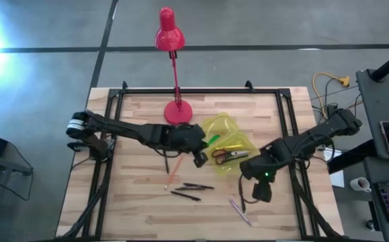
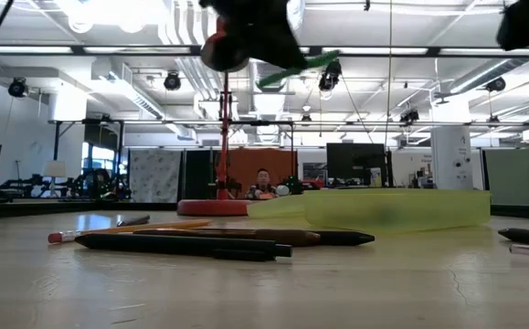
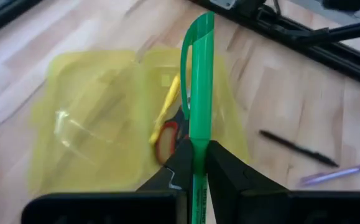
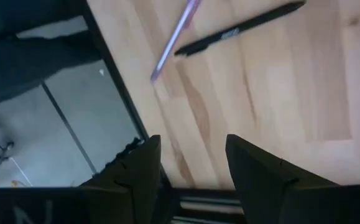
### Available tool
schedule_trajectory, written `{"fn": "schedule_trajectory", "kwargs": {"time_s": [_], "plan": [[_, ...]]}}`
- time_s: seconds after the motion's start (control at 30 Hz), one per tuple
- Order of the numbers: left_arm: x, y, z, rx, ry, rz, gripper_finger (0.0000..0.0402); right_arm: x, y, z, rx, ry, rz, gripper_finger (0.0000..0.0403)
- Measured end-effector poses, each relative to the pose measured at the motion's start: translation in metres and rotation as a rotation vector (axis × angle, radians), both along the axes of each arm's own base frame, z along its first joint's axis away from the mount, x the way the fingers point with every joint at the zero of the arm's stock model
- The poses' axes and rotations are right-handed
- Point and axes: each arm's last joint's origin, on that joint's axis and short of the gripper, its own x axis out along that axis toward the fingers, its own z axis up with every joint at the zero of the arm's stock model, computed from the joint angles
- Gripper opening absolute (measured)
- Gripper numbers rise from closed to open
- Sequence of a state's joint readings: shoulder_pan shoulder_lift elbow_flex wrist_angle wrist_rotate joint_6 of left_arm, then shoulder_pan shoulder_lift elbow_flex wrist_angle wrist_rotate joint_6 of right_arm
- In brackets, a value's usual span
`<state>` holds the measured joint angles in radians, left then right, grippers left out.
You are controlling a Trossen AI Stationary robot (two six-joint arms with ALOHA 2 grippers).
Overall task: Pick & place school supplies into a supply box
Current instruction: Put the green pen into the yellow supply box, then put the black pen into the yellow supply box
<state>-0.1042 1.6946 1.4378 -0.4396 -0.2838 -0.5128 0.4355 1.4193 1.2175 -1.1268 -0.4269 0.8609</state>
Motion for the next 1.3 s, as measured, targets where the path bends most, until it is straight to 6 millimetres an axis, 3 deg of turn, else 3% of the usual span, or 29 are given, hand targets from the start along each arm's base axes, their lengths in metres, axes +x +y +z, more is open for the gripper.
{"fn": "schedule_trajectory", "kwargs": {"time_s": [0.23, 0.47, 0.63, 0.8, 0.93, 1.13, 1.3], "plan": [[0.057, 0.001, -0.025, -0.022, -0.006, -0.018, 0.001, -0.023, 0.036, 0.0, -0.004, 0.048, 0.065, 0.0172], [0.106, 0.01, -0.06, -0.003, 0.173, 0.003, 0.0028, -0.042, 0.059, -0.002, -0.172, -0.012, -0.032, 0.0171], [0.122, 0.022, -0.078, -0.014, 0.338, 0.006, 0.0054, -0.047, 0.065, -0.003, -0.244, -0.063, -0.119, 0.0173], [0.128, 0.02, -0.068, -0.026, 0.326, -0.047, 0.0059, -0.048, 0.066, -0.005, -0.252, -0.067, -0.099, 0.0171], [0.117, 0.019, -0.056, -0.012, 0.395, -0.04, 0.006, -0.049, 0.064, -0.009, -0.279, -0.076, -0.101, 0.0172], [0.065, 0.008, -0.014, 0.023, 0.476, 0.165, 0.0061, -0.05, 0.062, -0.017, -0.307, -0.063, -0.132, 0.0171], [0.024, -0.002, -0.017, -0.061, 0.464, 0.272, 0.0062, -0.046, 0.06, -0.024, -0.361, -0.141, -0.189, 0.0169]]}}
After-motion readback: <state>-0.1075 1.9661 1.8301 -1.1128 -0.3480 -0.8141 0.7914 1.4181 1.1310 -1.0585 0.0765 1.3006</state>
